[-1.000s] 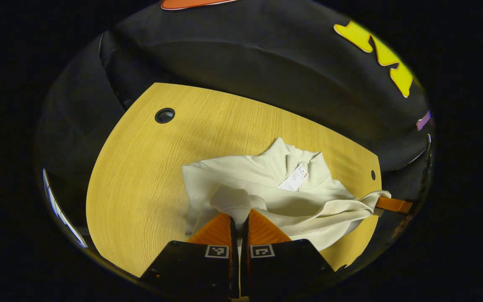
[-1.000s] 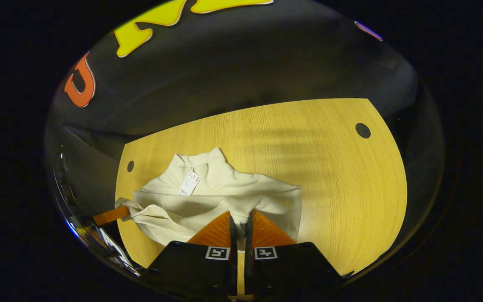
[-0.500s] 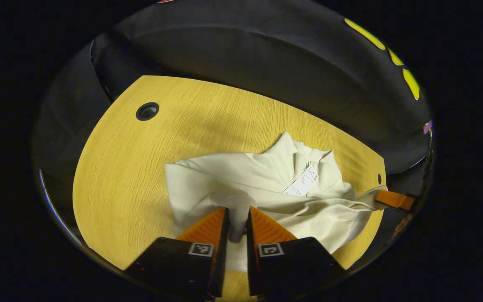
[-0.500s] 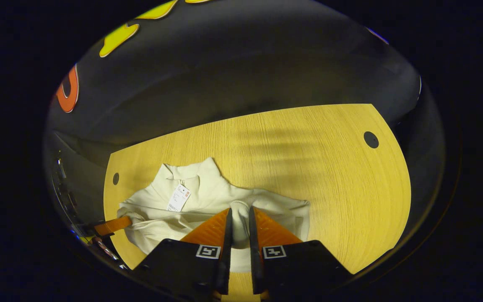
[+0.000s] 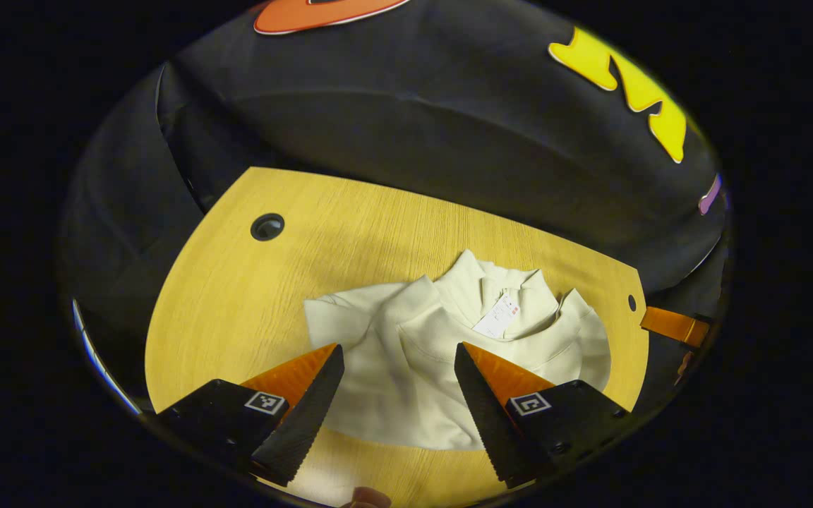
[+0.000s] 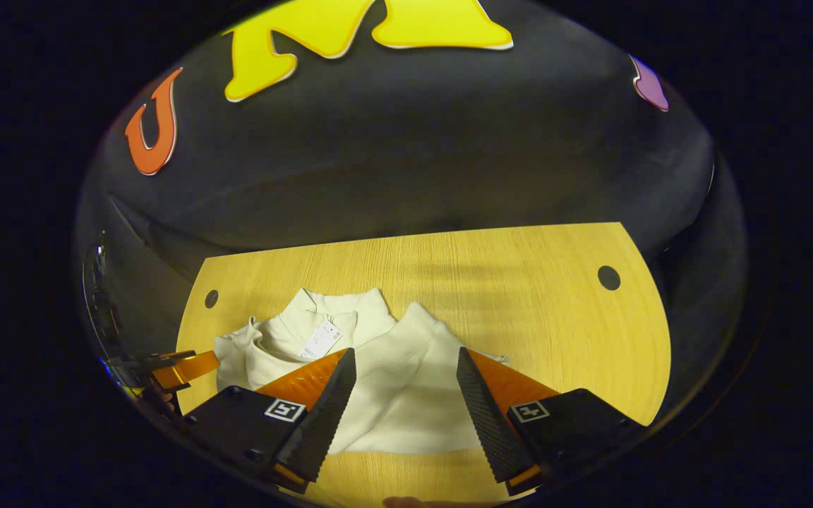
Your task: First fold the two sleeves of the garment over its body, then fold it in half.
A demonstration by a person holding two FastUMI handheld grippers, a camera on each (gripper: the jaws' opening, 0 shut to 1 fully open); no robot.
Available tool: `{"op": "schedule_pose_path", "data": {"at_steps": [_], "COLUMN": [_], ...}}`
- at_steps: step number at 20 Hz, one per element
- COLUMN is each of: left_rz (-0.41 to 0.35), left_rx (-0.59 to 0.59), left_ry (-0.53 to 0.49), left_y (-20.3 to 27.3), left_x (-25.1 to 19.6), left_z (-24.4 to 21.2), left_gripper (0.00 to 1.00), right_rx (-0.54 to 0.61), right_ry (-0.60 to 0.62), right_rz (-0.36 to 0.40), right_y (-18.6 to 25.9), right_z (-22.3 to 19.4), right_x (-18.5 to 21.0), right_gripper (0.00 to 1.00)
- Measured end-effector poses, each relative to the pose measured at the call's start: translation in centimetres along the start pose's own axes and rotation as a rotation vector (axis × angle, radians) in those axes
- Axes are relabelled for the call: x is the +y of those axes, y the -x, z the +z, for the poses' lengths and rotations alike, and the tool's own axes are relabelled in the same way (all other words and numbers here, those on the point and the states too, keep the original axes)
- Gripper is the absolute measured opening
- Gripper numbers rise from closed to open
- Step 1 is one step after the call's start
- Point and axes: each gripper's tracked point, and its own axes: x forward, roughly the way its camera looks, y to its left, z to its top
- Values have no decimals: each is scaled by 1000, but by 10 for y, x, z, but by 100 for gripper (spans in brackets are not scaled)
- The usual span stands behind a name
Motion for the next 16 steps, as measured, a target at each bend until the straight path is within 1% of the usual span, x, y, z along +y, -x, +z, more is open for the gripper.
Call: {"op": "schedule_pose_path", "data": {"at_steps": [2,4,5,6,9,12,13,14,15,16], "left_rz": [3,17,24,21,17,23,30,38,44,43], "left_rx": [-72,-148,-187,-236,-396,-552,-594,-625,-654,-680], "left_ry": [-16,-35,-41,-46,-70,-95,-104,-109,-111,-108], "left_y": [28,58,74,91,151,224,244,259,275,288], "left_x": [-1,-3,-4,-7,-4,-9,-8,-9,-14,-16], "left_z": [9,14,16,21,32,34,34,35,35,32], "left_gripper": [99,100,99,99,99,99,99,98,98,98], "right_rx": [-39,-96,-130,-164,-276,-385,-432,-487,-543,-593], "right_ry": [39,58,63,68,72,80,116,177,226,263], "right_rz": [-15,-27,-32,-43,-45,-38,-52,-74,-101,-108], "right_y": [26,58,76,95,159,215,233,251,269,288], "right_z": [3,10,13,17,22,18,17,19,18,16], "right_x": [0,0,0,-1,0,2,2,3,4,8], "right_gripper": [97,95,97,96,96,96,96,95,96,95]}}
